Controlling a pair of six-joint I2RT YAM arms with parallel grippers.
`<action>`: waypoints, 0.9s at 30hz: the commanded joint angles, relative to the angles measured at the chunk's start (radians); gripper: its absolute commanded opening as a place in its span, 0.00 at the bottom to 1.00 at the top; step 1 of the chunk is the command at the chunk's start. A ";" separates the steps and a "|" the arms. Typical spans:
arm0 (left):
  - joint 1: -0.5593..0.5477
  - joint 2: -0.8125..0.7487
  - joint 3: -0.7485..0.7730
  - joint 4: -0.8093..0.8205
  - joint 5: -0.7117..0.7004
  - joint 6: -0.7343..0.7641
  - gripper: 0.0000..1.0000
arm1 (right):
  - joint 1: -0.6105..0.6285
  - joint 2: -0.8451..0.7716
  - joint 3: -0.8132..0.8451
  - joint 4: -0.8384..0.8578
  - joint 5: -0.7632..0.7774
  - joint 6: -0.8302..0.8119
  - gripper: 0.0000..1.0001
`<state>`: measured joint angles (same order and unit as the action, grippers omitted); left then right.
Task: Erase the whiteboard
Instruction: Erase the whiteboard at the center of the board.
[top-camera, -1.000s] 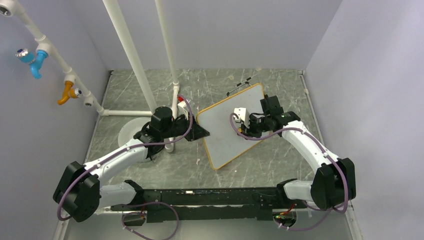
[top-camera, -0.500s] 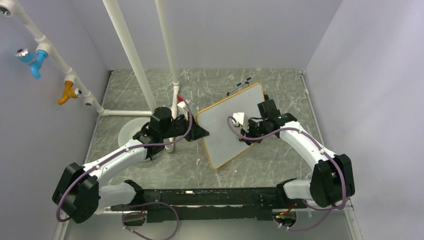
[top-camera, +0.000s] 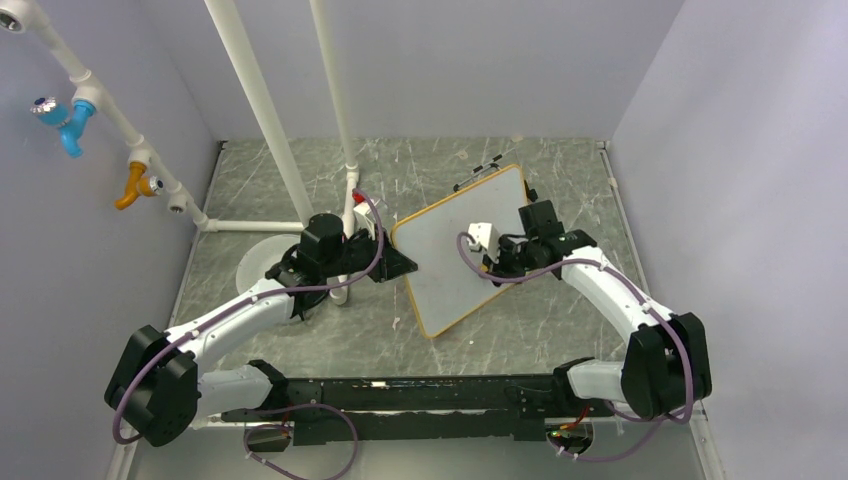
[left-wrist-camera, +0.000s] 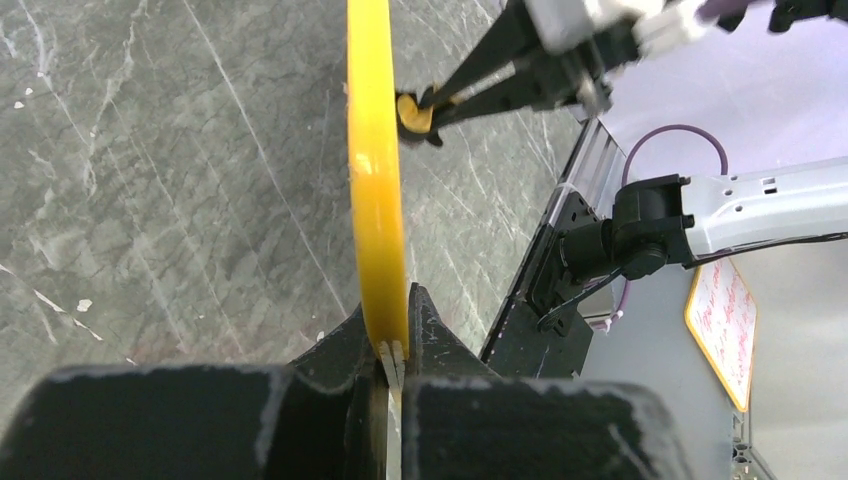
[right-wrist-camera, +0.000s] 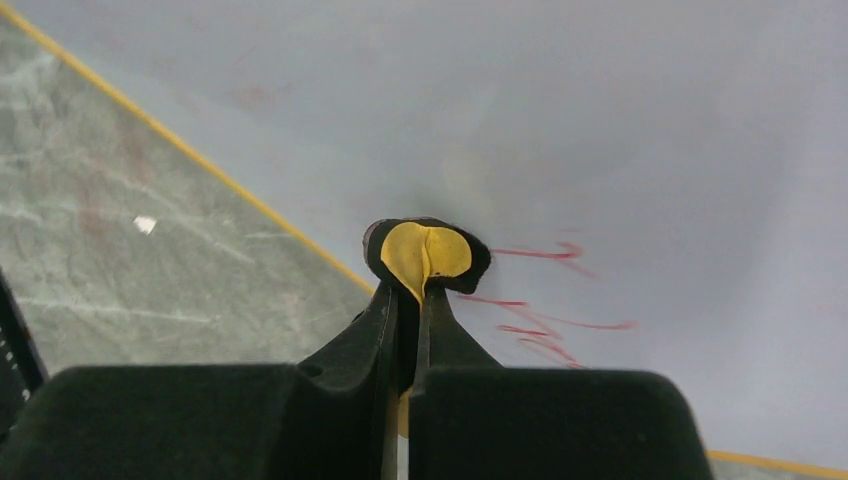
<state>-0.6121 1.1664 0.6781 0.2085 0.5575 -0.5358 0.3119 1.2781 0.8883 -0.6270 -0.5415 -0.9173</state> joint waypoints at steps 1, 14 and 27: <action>-0.015 -0.046 0.031 0.088 0.117 0.004 0.00 | 0.052 0.017 -0.095 0.026 0.017 -0.060 0.00; -0.014 -0.034 0.028 0.095 0.125 0.003 0.00 | -0.001 0.043 0.158 0.001 0.017 0.010 0.00; -0.011 -0.047 0.027 0.086 0.120 0.009 0.00 | -0.013 0.035 -0.063 0.043 -0.001 -0.017 0.00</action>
<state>-0.6117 1.1610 0.6781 0.2085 0.5518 -0.5190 0.2901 1.3060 0.9012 -0.6304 -0.5159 -0.9131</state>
